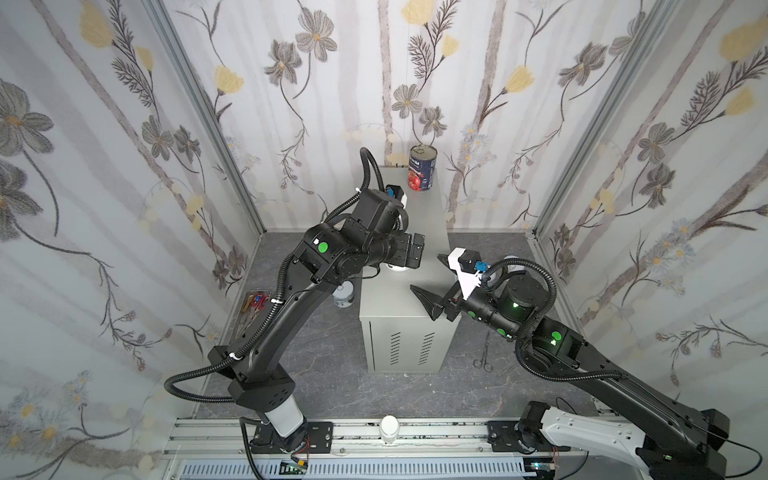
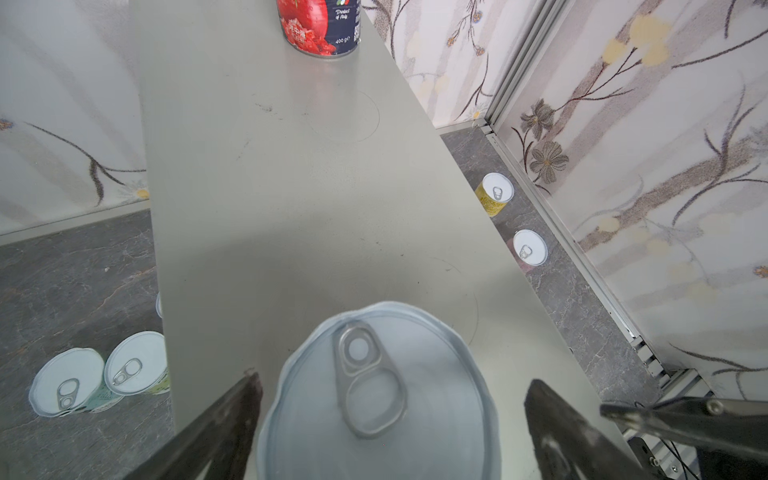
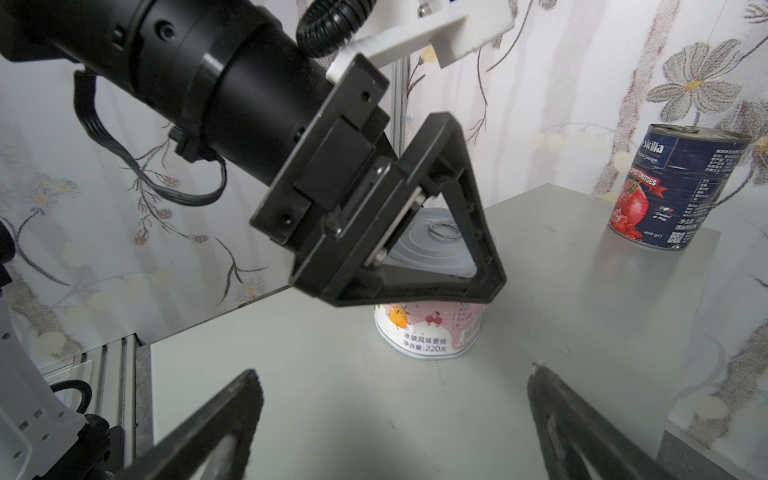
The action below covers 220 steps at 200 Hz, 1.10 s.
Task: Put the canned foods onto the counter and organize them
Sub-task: 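Lift the pink can above the cabinet with the left gripper while right arm rises, then set the pink can down with the left gripper while the right gripper reaches it, then grasp the pink can with the right gripper while the left arm draws back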
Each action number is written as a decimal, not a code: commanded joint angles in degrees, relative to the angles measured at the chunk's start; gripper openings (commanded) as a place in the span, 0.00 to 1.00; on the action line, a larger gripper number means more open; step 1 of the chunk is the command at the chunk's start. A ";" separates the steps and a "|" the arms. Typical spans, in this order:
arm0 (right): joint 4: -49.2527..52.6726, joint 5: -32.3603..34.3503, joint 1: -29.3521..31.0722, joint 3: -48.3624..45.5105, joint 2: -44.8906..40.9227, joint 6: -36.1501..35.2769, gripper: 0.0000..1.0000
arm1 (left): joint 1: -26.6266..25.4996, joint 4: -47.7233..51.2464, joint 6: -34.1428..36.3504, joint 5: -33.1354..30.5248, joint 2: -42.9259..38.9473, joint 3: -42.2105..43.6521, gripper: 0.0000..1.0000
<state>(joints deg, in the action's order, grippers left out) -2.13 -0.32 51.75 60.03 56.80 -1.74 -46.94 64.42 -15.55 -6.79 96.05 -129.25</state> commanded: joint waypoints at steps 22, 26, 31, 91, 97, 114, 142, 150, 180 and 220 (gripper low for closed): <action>-5.32 3.70 0.40 -0.09 1.03 2.18 1.00 | 0.09 -1.79 0.69 -7.54 -2.37 -4.35 1.00; -5.61 3.81 0.53 -0.09 1.23 2.42 1.00 | 0.09 -2.03 0.76 -8.60 -3.01 -4.43 1.00; -5.89 4.16 0.91 -0.01 1.42 2.65 1.00 | 0.16 -2.38 0.84 -9.84 -4.06 -4.36 1.00; -5.79 13.05 4.88 4.22 8.10 3.24 0.96 | 3.43 -15.54 3.00 -21.49 -23.67 13.11 1.00; -5.69 14.10 4.90 4.74 8.93 3.44 0.96 | 3.98 -16.46 3.23 -22.16 -26.16 14.65 1.00; -5.87 16.67 4.93 6.12 11.33 3.67 0.94 | 5.08 -18.47 3.75 -23.68 -29.60 18.14 1.00; -7.62 18.08 3.77 7.66 15.71 3.02 0.92 | 5.58 -22.27 4.17 -24.37 -33.56 24.11 1.00; -7.49 18.56 3.31 9.00 17.23 2.95 0.91 | 5.69 -23.16 4.45 -24.39 -34.06 25.50 1.00; -8.96 19.01 1.01 12.65 21.50 2.42 0.80 | 6.47 -24.44 6.33 -24.71 -33.48 27.34 1.00; -9.12 14.73 -2.39 17.93 27.54 2.44 0.71 | 10.50 -28.70 8.06 -24.79 -34.00 32.08 1.00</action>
<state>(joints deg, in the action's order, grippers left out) -8.23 16.73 50.83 75.26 81.71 1.45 -38.79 40.73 -8.99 -30.24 62.33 -99.20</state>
